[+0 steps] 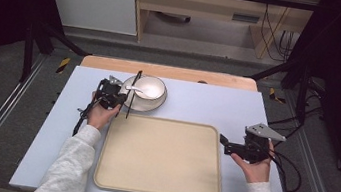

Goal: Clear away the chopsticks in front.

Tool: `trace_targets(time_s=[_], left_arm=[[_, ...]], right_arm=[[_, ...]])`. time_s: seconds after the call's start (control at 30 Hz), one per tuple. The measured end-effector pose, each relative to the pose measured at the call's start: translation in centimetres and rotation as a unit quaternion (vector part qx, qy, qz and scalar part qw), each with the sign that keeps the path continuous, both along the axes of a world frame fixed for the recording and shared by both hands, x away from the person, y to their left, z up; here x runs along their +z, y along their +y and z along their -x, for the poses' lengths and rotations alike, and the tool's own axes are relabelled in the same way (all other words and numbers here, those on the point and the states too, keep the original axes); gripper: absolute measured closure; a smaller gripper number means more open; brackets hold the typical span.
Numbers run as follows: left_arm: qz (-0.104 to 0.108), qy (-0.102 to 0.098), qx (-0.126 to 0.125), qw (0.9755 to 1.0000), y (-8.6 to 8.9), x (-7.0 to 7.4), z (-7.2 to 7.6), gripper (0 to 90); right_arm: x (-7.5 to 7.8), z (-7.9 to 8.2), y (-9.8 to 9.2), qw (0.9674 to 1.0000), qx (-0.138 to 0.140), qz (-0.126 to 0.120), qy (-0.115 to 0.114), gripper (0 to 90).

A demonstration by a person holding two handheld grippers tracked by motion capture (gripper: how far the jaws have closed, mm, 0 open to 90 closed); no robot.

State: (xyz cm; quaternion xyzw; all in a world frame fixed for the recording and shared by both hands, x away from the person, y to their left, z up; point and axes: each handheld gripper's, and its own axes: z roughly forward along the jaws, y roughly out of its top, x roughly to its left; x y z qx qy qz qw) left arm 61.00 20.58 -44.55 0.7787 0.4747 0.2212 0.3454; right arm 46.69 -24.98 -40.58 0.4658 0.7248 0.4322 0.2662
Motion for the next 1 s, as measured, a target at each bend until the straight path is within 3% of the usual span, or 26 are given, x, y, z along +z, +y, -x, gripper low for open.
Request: trace_targets(time_s=[0.13,0.27,0.5,0.8,1.0], left_arm=[[0.002,-0.008,0.004,1.0,0.0,0.1,-0.2,78.6],[-0.015,-0.002,0.005,0.9999,-0.3,0.4,-1.2,75.3],[-0.029,0.007,0.005,0.9995,-0.9,-0.1,-2.1,77.2],[-0.039,-0.001,0.021,0.999,-1.5,-0.4,-2.4,85.3],[-0.043,-0.006,0.028,0.9987,-1.6,-0.4,-2.3,85.8]], right_arm=[[0.0,0.0,0.0,1.0,-0.001,-0.001,0.0,4.5],[0.0,0.0,0.0,1.0,0.0,-0.001,0.0,4.6],[0.0,0.0,0.0,1.0,0.0,0.0,0.001,4.6],[0.0,0.0,-0.1,1.0,0.001,0.0,0.0,4.8],[0.1,0.1,-0.1,1.0,0.001,-0.001,0.001,4.8]])
